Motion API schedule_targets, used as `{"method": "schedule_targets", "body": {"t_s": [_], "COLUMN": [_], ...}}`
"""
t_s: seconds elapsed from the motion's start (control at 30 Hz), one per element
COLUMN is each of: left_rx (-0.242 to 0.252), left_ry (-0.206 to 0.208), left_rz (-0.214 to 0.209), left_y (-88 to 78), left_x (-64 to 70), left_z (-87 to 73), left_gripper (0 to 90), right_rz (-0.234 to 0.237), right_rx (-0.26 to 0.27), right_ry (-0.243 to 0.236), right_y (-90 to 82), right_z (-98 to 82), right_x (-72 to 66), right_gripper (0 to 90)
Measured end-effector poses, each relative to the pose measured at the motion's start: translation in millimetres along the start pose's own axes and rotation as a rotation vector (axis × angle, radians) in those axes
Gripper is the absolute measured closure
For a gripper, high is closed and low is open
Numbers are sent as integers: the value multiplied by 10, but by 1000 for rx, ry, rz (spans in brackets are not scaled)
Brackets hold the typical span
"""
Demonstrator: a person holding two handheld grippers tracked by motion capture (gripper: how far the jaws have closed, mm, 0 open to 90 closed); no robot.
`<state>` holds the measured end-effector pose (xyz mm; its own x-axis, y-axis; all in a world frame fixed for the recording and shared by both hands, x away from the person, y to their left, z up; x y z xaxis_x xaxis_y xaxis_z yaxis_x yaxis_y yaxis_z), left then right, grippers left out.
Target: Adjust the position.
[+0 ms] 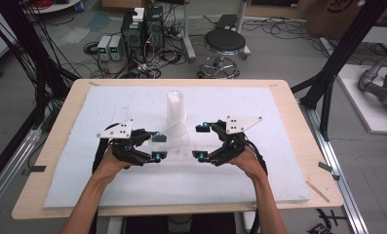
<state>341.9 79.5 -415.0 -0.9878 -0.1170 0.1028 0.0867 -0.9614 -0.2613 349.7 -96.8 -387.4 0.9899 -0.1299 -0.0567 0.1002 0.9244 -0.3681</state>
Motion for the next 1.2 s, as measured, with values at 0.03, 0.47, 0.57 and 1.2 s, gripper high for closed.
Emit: {"method": "schedule_targets", "body": {"t_s": [0.03, 0.47, 0.57, 1.2], "left_rx": [-4, 2, 1, -23], "left_ry": [2, 16, 17, 30], "left_rz": [-2, -27, -29, -47], "left_y": [5, 166, 185, 262], "left_x": [3, 31, 36, 59], "left_z": [-4, 32, 41, 29], "left_gripper": [412, 412, 412, 412], "right_rz": [5, 44, 56, 115], "right_rx": [2, 10, 16, 26], "right_ry": [1, 3, -2, 10], "right_y": [10, 139, 175, 320], "right_z": [-1, 30, 46, 75], "right_x": [-4, -42, -51, -81], "right_gripper": [147, 147, 146, 154]}}
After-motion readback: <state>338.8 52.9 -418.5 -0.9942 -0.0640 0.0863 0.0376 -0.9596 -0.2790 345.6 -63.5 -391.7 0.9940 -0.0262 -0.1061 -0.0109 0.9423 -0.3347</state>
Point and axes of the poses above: each handheld gripper's, and its own axes: y roughly forward along the jaws, z roughly out of its top, x roughly to its right, the point moved 8 cm from there along y, roughly forward along the jaws, and after that the axes turned 9 degrees about -x, right-handed, at the moved point
